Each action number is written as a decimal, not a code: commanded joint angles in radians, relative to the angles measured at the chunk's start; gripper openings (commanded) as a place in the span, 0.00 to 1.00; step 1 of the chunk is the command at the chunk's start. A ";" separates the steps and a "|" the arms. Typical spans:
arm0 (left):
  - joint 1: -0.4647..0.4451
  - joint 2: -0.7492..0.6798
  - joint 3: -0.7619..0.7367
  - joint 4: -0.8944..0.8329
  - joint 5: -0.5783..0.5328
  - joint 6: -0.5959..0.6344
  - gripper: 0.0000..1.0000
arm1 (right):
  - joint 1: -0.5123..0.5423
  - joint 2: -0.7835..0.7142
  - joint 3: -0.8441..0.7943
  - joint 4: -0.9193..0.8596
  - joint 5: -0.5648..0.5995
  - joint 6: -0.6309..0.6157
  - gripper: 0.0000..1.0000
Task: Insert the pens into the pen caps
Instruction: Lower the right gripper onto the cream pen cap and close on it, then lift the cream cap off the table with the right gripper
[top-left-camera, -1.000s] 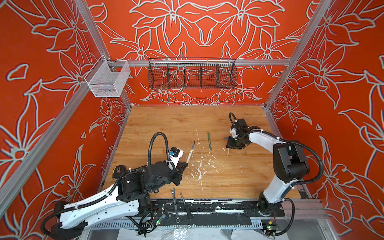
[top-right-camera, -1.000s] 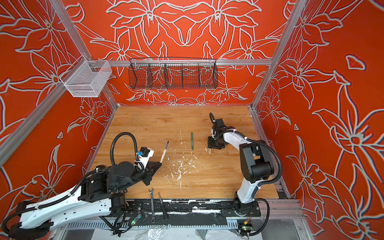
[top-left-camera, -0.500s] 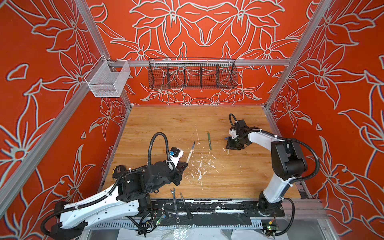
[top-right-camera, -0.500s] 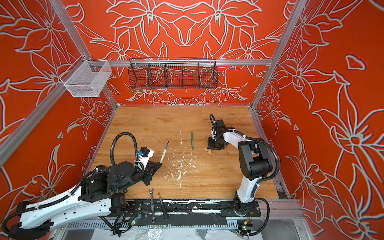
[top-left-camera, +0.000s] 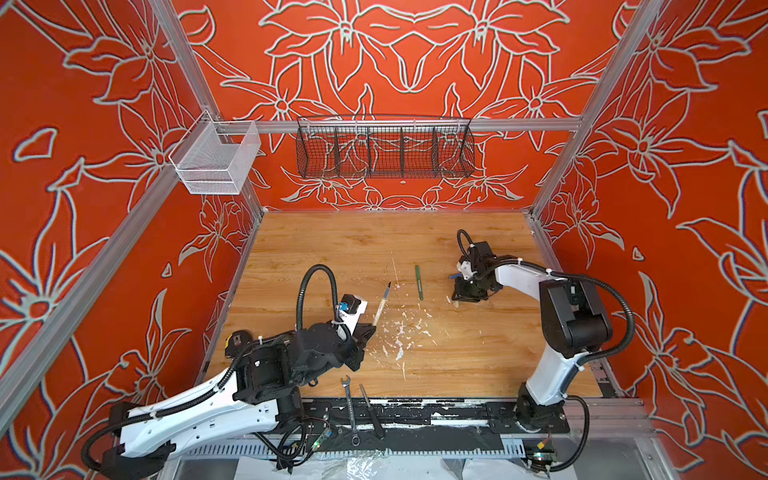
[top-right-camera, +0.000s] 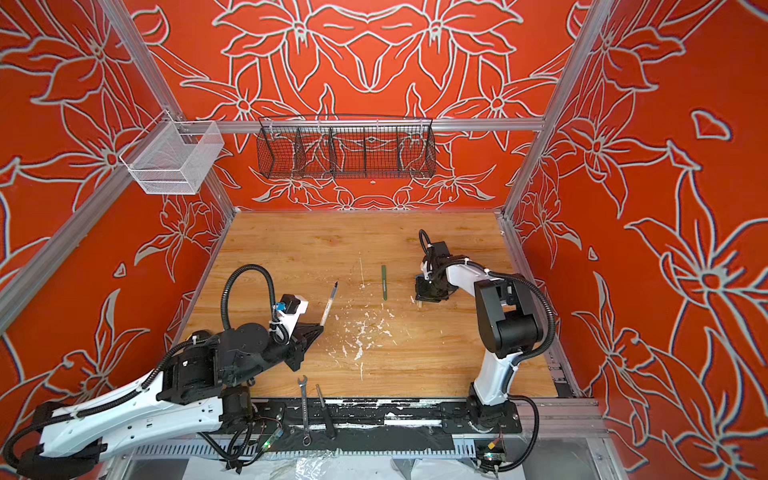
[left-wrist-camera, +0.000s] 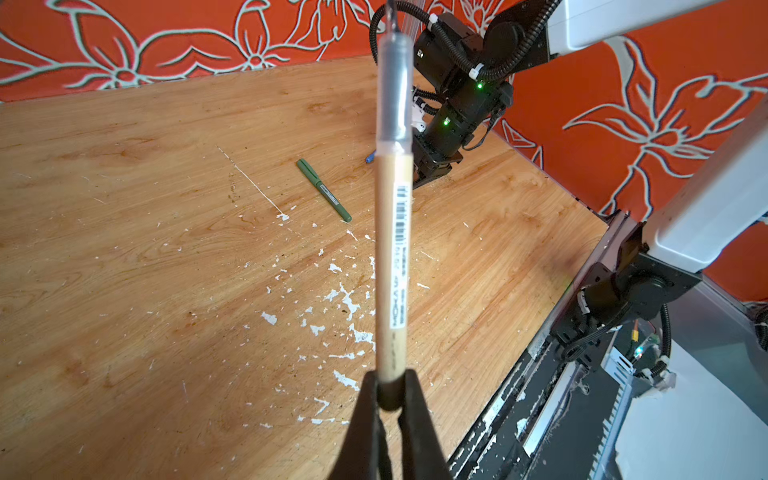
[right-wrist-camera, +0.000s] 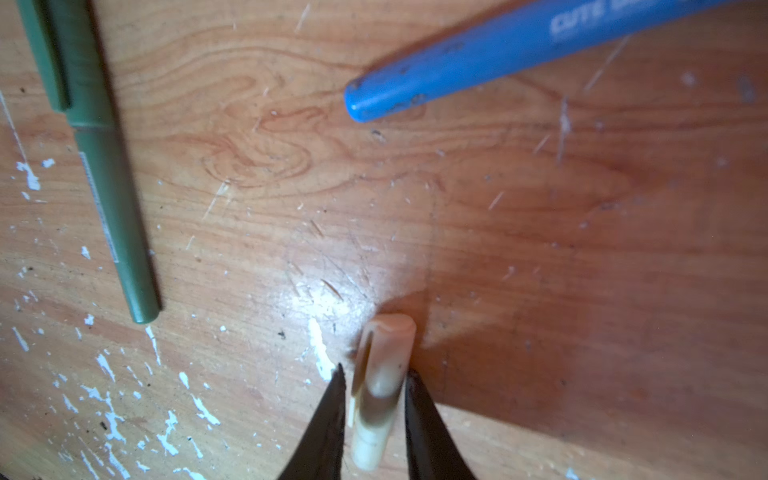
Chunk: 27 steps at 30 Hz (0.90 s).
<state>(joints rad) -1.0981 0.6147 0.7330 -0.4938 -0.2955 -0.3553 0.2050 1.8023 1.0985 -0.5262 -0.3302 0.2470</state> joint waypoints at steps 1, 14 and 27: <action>0.009 0.000 0.016 -0.015 -0.017 0.009 0.00 | -0.005 0.022 -0.017 0.008 -0.019 -0.020 0.24; 0.009 0.003 0.003 0.007 -0.002 0.012 0.00 | -0.015 -0.020 -0.029 0.019 -0.065 -0.022 0.12; 0.009 0.037 -0.042 0.108 0.066 0.030 0.00 | -0.016 -0.277 -0.224 0.228 -0.220 0.049 0.05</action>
<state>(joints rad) -1.0962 0.6342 0.7094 -0.4465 -0.2638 -0.3470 0.1955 1.5929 0.9188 -0.3885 -0.4641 0.2695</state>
